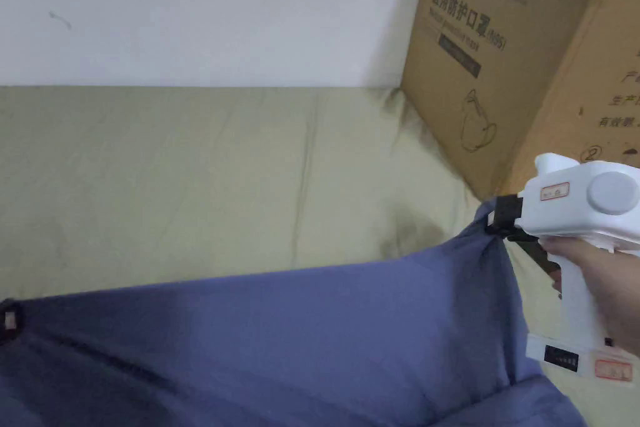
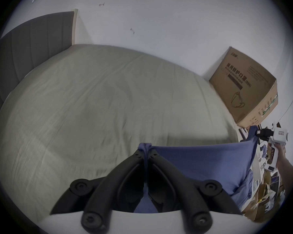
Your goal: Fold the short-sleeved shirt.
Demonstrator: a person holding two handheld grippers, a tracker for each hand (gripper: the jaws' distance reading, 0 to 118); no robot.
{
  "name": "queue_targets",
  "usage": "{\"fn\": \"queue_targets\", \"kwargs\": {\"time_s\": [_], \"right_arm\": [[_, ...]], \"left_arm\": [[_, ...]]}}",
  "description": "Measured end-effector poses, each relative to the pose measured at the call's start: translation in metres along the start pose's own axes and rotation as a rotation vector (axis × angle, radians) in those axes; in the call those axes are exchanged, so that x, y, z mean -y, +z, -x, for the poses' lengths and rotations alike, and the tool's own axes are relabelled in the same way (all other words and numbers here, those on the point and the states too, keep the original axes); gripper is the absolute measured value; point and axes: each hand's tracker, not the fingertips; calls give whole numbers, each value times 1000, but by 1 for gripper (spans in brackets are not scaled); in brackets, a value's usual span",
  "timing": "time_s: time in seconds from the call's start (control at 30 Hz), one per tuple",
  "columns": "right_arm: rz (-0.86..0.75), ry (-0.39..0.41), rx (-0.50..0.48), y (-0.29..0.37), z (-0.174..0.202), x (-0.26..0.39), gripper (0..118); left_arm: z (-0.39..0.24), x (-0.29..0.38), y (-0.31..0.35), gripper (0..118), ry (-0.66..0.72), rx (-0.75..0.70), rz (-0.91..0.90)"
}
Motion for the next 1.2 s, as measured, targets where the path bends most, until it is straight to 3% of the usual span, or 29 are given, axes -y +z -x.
{"fn": "queue_targets", "kwargs": {"time_s": [0.2,0.37,0.47,0.53,0.63,0.73,0.77,0.8,0.83,0.87,0.9,0.93,0.97,1.1,1.2], "right_arm": [[-92,29,-3,49,-11,42,1],[24,-54,-37,107,-48,142,1],[86,-60,-28,140,-66,198,1],[125,-43,-3,146,-75,224,1],[167,58,85,136,-71,247,1],[162,144,109,119,-65,254,3],[161,168,128,115,-61,255,6],[167,174,135,112,-61,254,11],[168,186,154,110,-59,253,25],[170,198,175,111,-57,250,43],[178,201,190,113,-56,247,68],[184,195,202,118,-58,244,107],[184,190,206,125,-58,240,118],[43,164,158,176,-45,224,112],[-154,135,54,225,-10,210,110]], "left_arm": [[-12,9,21,1,-47,7,-33],[10,74,63,1,-2,21,57],[19,117,92,1,4,37,112],[23,138,99,1,-25,28,184],[24,158,93,2,-57,15,266],[22,166,82,4,-102,-42,277],[21,167,79,7,-91,-36,265],[18,166,77,18,-93,-49,266],[18,166,76,44,-103,-80,274],[16,163,78,71,-126,-149,268],[13,161,82,96,-143,-190,251],[10,157,90,114,-163,-228,210],[7,155,105,115,-176,-228,148],[-18,135,165,115,-149,-142,-29],[-50,123,212,112,-111,-16,-145]]}}
